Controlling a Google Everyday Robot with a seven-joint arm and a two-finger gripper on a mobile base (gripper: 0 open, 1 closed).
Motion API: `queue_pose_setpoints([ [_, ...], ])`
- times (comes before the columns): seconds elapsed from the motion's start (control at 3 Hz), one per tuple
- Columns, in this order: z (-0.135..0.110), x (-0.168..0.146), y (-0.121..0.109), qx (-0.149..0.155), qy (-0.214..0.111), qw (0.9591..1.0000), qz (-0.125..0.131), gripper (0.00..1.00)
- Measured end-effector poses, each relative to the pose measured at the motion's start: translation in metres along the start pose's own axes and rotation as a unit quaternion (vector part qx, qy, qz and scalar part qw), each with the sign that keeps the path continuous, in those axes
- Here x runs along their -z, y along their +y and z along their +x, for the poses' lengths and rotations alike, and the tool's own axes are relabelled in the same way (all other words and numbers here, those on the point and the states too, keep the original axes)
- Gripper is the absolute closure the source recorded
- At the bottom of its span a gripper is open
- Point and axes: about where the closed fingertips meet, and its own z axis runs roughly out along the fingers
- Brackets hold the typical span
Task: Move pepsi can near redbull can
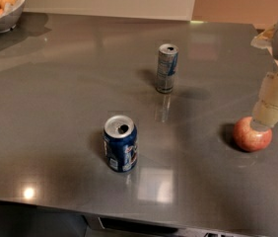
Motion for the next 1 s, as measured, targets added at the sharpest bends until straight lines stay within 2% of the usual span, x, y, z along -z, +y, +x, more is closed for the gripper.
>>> queue_pose_setpoints([
  [0.33,0.0,0.0,0.0,0.0,0.0,1.0,0.0,0.0],
  [0.67,-0.014,0.002,0.006,0.018,-0.026,0.9993,-0.018,0.0],
  [1.0,-0.053,-0.005,0.033,0.059,-0.105,0.9905,-0.067,0.0],
])
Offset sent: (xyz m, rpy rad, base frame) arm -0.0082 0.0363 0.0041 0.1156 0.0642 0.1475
